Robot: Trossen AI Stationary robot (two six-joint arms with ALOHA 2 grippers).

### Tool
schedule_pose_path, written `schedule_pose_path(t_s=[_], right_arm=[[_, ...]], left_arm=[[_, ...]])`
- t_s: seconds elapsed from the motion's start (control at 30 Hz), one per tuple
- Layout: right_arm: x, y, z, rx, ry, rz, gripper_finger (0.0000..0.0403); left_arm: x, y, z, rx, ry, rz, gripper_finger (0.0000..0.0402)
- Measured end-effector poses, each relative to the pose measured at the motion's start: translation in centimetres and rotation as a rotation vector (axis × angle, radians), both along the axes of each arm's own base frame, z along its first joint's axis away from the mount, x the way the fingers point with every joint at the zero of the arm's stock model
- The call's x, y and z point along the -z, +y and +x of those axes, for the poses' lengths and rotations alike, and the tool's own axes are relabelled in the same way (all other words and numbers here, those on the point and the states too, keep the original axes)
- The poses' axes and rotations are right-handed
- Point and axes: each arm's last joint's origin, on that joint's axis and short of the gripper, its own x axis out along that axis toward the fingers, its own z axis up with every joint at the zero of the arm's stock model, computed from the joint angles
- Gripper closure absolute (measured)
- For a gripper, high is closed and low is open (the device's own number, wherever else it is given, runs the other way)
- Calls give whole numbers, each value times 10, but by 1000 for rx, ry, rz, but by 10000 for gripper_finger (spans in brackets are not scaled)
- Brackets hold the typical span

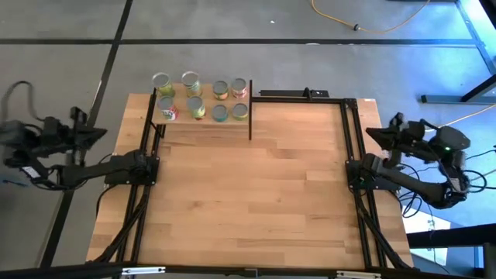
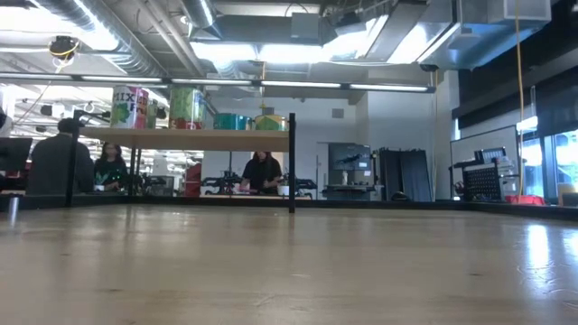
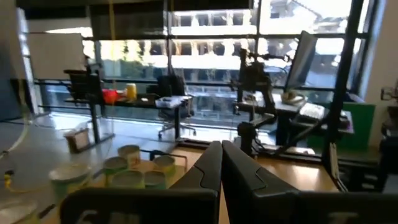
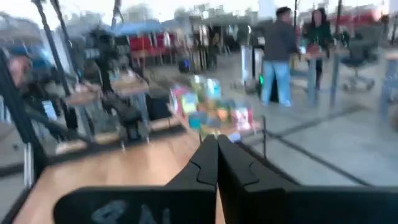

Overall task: Pick and place cans onto a shelf
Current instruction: Return to Home Position

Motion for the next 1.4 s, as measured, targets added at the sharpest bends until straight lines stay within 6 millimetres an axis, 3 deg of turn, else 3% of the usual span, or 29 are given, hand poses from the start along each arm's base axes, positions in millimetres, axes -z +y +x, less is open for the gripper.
schedule_pose_path(t_s=[0.17, 0.37, 0.73, 0.93, 1.4], right_arm=[[13, -13, 34, -104, -95, -52, 403], [51, -31, 72, -144, -116, -63, 403], [106, -45, 104, -172, -125, -51, 403], [127, -49, 111, -169, -101, -73, 402], [158, -52, 118, -169, -45, -71, 402]], left_arm=[[7, 10, 40, 67, 5, 39, 401], [34, 28, 95, 71, 41, 27, 401], [96, 48, 168, 159, 17, 49, 401], [130, 55, 189, 159, 41, 49, 401], [186, 62, 210, 165, 49, 62, 401]])
